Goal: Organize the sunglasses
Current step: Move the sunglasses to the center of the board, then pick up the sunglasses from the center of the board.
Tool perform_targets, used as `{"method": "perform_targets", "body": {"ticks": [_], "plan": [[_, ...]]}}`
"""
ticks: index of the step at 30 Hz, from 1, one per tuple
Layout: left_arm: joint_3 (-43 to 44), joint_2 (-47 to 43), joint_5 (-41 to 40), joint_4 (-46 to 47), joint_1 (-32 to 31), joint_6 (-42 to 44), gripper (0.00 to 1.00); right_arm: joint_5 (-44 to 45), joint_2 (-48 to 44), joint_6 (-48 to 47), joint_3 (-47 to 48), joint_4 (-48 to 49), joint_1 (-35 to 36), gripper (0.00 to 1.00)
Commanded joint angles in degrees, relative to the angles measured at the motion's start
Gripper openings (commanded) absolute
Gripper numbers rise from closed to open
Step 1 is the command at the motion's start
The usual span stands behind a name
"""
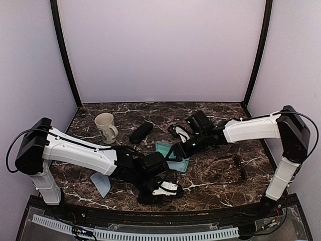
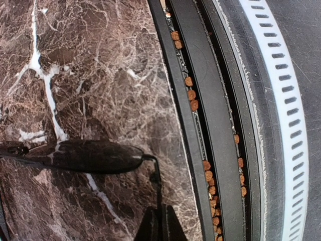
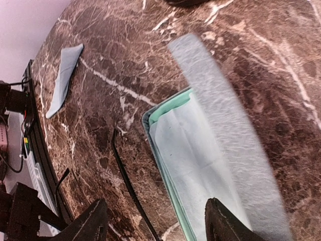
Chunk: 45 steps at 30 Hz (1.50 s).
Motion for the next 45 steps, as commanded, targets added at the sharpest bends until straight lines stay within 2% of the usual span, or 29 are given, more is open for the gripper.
{"method": "perform_targets", "body": {"ticks": [1, 11, 24, 32, 37, 45], "plan": [[1.84, 0.17, 0.55, -2.90, -0.28, 3.70, 0.00, -4.20, 2.62, -2.47, 3.13, -2.73, 2.13, 0.68], [2.17, 0.48, -0.12, -5.84, -0.24, 3.99, 0.00, -7.99, 4.10, -3.53, 2.76, -3.73, 5.72, 0.65], [0.50, -0.77, -1.44, -5.41, -0.37, 3.90, 0.00, -7.82, 4.24, -4.04, 1.71, -5.33, 7.13, 0.60], [-1.19, -0.99, -2.68, -5.06, -0.55, 4.52, 0.00, 0.21, 1.00, -3.13, 2.15, -5.96, 7.05, 0.61], [-0.76, -1.79, -4.53, -6.29, -1.44, 5.26, 0.00, 3.43, 2.62, -6.12, 5.82, -10.92, 6.88, 0.62], [0.08, -3.62, -11.21, -10.24, -4.19, 7.66, 0.00, -2.72, 4.60, -7.53, 7.47, -12.77, 6.61, 0.62]]}}
